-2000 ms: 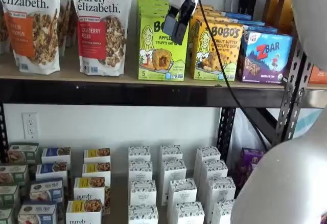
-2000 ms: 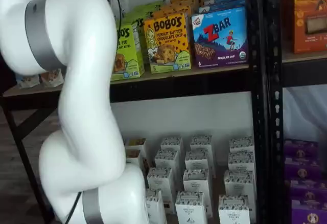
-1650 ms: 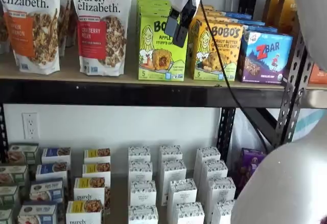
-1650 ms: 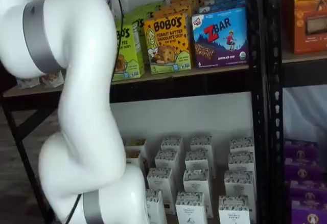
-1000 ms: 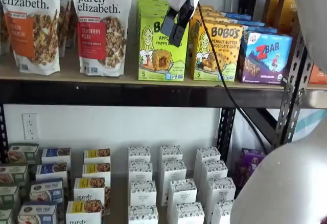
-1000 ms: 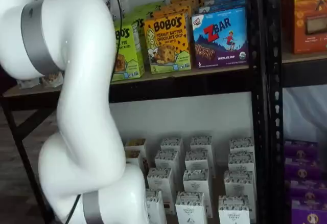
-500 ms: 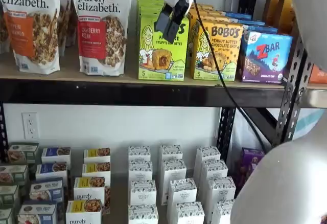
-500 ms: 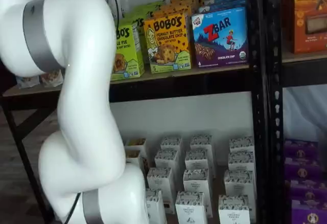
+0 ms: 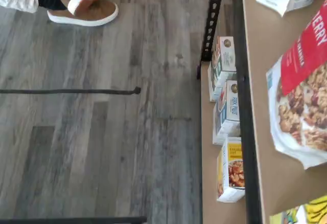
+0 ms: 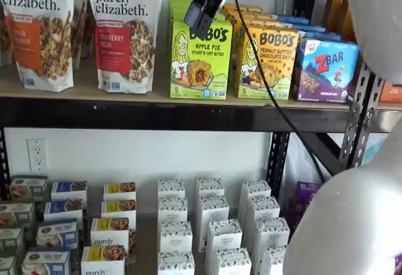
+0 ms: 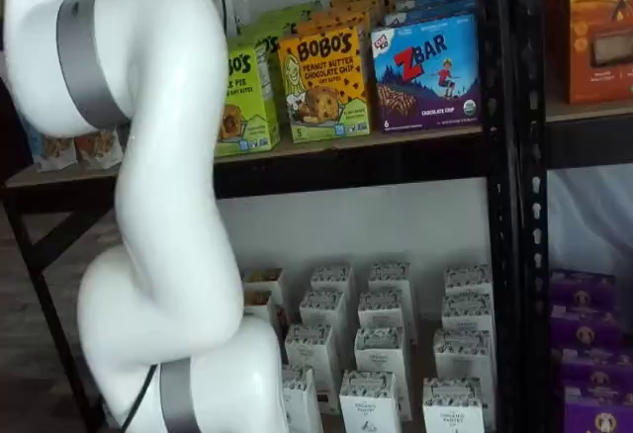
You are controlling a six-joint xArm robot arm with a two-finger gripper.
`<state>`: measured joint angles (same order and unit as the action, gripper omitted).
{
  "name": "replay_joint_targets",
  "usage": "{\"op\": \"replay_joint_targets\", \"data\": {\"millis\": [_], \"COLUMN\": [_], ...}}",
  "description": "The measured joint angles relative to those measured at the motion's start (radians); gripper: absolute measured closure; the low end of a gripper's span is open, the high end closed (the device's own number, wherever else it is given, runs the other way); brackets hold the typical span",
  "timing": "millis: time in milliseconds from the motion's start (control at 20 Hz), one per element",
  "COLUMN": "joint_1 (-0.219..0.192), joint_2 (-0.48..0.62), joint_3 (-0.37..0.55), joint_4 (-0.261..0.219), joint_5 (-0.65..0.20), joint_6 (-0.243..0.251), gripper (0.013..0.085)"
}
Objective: Pick the green box on the top shelf, the fourth from the left
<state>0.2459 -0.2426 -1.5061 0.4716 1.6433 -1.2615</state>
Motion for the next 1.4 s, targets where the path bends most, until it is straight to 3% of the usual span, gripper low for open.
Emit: {"op": "replay_joint_targets", "data": {"millis": [650, 1400], "joint_1": [-0.017, -0.036], "joint_2": [0.087, 0.120], "joint_3": [-0.128, -0.140], "joint_4": [0.023, -0.036], "joint_5": [-0.016, -0.100], "joint_6": [0.005, -0.027], "gripper": [0.0130, 0.0130]}}
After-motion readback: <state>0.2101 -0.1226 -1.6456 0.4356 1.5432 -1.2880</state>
